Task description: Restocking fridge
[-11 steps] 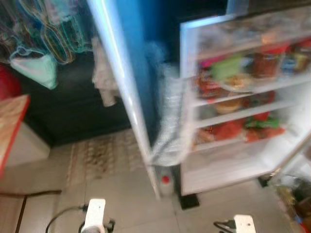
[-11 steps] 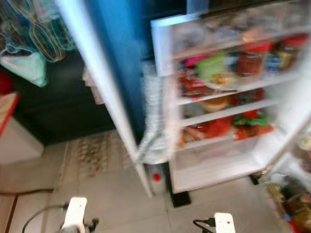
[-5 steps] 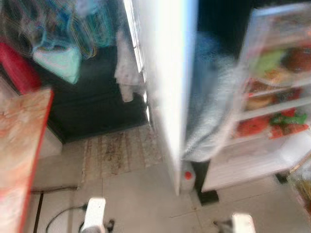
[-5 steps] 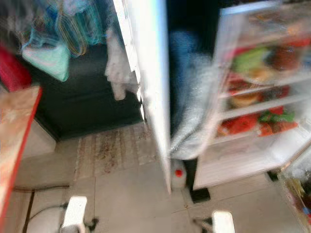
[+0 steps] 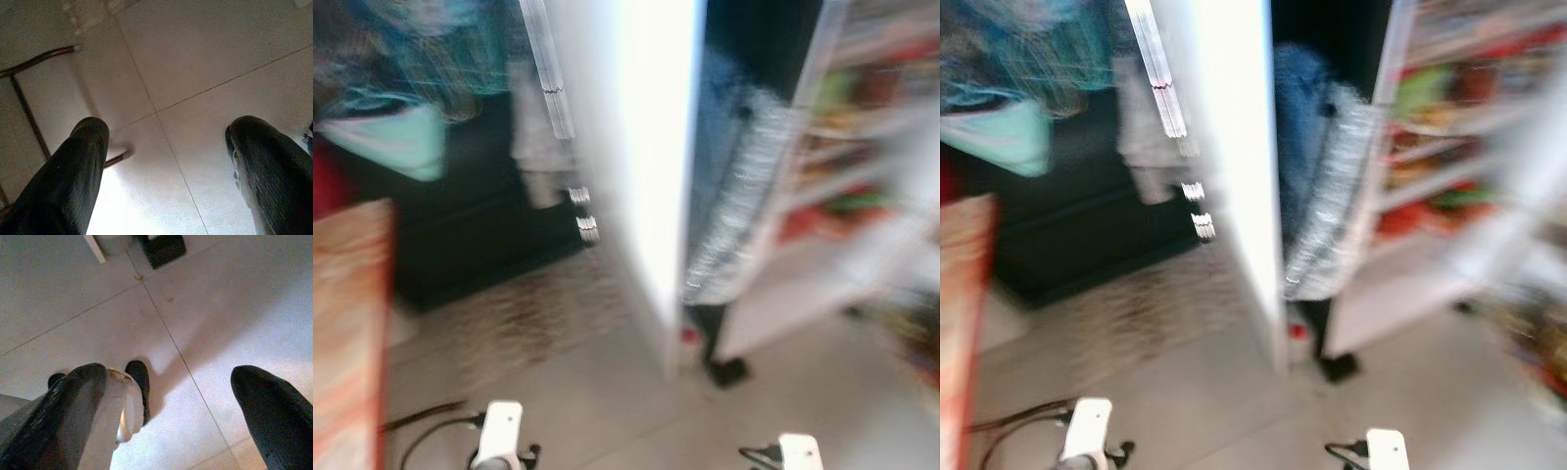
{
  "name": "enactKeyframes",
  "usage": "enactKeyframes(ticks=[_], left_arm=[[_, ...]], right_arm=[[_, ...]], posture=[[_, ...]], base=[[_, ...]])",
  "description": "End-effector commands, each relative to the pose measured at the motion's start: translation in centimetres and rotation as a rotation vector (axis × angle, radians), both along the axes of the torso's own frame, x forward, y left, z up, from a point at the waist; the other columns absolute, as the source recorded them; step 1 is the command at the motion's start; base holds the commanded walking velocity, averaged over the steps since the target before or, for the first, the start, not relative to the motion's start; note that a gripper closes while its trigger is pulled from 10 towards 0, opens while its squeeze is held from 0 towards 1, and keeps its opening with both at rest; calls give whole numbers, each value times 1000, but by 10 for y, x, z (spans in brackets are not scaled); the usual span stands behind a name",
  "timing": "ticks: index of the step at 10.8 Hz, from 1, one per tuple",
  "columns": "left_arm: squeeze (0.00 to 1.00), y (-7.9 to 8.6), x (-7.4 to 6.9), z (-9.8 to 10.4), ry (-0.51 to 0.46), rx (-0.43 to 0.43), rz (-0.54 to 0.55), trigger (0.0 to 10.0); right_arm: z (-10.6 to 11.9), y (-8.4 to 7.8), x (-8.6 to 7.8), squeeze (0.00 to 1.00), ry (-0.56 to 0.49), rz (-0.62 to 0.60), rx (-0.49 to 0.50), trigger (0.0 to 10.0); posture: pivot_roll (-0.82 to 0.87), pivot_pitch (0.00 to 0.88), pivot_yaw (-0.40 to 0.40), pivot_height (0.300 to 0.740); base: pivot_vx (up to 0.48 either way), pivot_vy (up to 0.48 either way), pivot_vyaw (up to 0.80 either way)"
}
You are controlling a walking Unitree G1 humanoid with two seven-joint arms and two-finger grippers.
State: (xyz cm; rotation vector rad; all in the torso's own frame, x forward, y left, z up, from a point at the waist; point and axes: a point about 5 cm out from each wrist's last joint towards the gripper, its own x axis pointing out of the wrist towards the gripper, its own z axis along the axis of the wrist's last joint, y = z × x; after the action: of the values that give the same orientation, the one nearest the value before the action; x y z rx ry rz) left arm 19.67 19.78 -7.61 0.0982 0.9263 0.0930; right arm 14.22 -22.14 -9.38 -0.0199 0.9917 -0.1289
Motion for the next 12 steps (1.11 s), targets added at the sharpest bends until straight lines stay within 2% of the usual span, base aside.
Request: enactKeyframes(ticks=[1, 5, 8, 10, 12], left_arm=[[0, 4, -7, -4, 35, 16, -5, 10000], [0, 6, -9, -4, 47, 29, -53, 10000], [0, 12, -5, -1, 37, 52, -48, 10000], [0, 6, -4, -2, 34, 47, -1, 10000], [0, -1, -7, -4, 42, 27, 21, 10000]], right_arm=[[-2, 5, -3, 0, 14, 0, 14, 10000], [-2, 9, 1, 0, 15, 19, 11, 10000], [1, 8, 10, 0, 20, 87, -9, 10000], [5, -1, 15, 0, 23, 134, -39, 10000], [9, -12, 19, 0, 20, 122, -58, 10000]], posture=[[-130, 82, 133, 740], [-111, 95, 136, 740], [-61, 94, 90, 740], [-24, 93, 38, 740], [-1, 86, 28, 740]], base=[[0, 315, -781], [0, 0, -781], [0, 0, -781], [0, 0, -781], [0, 0, -781]])
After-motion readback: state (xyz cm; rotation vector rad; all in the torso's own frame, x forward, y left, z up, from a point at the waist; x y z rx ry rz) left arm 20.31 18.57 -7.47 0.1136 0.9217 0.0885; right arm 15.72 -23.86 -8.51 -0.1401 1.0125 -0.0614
